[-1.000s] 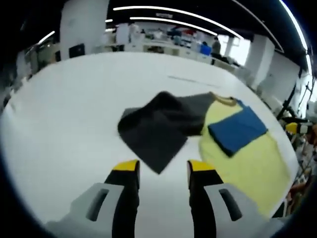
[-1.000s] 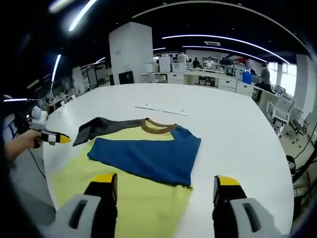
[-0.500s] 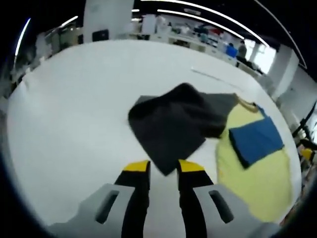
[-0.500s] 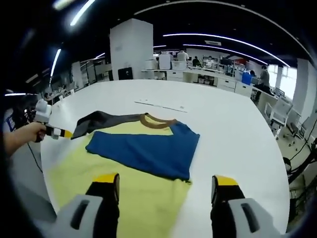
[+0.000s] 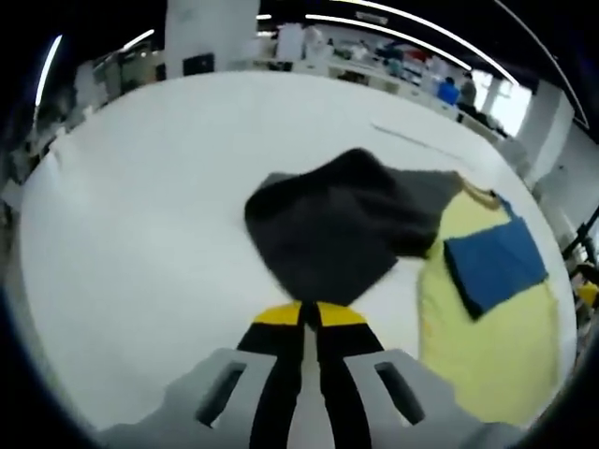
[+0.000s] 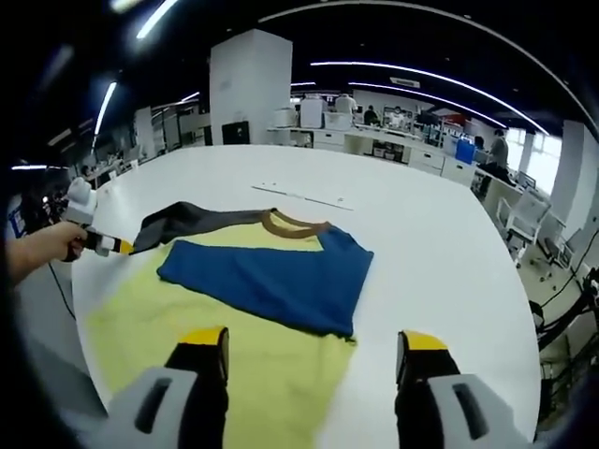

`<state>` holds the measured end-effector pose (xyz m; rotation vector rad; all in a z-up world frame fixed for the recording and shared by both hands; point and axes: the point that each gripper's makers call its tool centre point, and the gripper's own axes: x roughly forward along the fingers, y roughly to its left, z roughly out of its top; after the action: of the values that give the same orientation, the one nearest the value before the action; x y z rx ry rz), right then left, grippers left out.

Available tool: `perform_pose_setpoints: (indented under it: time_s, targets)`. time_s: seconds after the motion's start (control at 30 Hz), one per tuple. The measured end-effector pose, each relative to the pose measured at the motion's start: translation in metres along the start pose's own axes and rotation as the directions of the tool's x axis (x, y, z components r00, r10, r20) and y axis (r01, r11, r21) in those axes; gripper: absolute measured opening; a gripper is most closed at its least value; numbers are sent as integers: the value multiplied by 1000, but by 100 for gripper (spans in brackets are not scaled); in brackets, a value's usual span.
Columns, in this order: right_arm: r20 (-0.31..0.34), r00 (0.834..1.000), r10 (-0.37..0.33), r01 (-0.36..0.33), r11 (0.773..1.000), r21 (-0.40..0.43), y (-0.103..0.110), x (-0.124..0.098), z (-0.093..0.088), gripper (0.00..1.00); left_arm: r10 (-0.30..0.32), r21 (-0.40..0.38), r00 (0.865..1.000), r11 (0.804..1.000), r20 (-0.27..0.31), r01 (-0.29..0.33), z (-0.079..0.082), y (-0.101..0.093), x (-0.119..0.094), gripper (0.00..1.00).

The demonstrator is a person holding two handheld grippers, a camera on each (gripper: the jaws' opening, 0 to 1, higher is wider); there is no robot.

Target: Fold the garment on the visible template until the final outline fits inside the template.

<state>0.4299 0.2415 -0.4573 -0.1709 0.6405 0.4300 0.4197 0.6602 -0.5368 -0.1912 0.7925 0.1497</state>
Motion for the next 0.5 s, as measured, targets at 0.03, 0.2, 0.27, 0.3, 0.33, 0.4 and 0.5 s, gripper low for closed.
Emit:
perform_pose_setpoints:
  time_s: [0.03, 0.2, 0.27, 0.3, 0.33, 0.4, 0.5]
  targets:
    - [-2, 1000, 0, 0, 1000, 1, 0, 1, 0, 72, -2, 10, 1000, 1000, 0, 2, 0, 0, 0, 0]
    - [1, 1000, 2, -2, 1000, 4, 0, 2, 0, 71, -37, 8, 999, 999, 26, 37, 8, 1, -5, 0]
    - [4, 1000, 2, -2, 1000, 3, -1, 1, 0, 70, -31, 78, 998, 997, 49, 28, 19, 5, -11, 0]
    - [5, 1000, 1, -1, 1000, 2, -1, 1, 1, 70, -34, 103, 998, 994, 46, 29, 23, 6, -14, 0]
    - [6, 1000, 1, -1, 1000, 2, -2, 0, 1, 70, -30, 109, 998, 994, 53, 24, 27, 8, -16, 0]
    - [5, 1000, 2, -2, 1000, 0, -1, 0, 1, 70, -46, 142, 996, 989, 70, 36, 38, 8, -20, 0]
    - [3, 1000, 3, -3, 1000, 1, -2, -1, 0, 70, -95, 213, 993, 974, 75, 77, 53, 0, -26, 0]
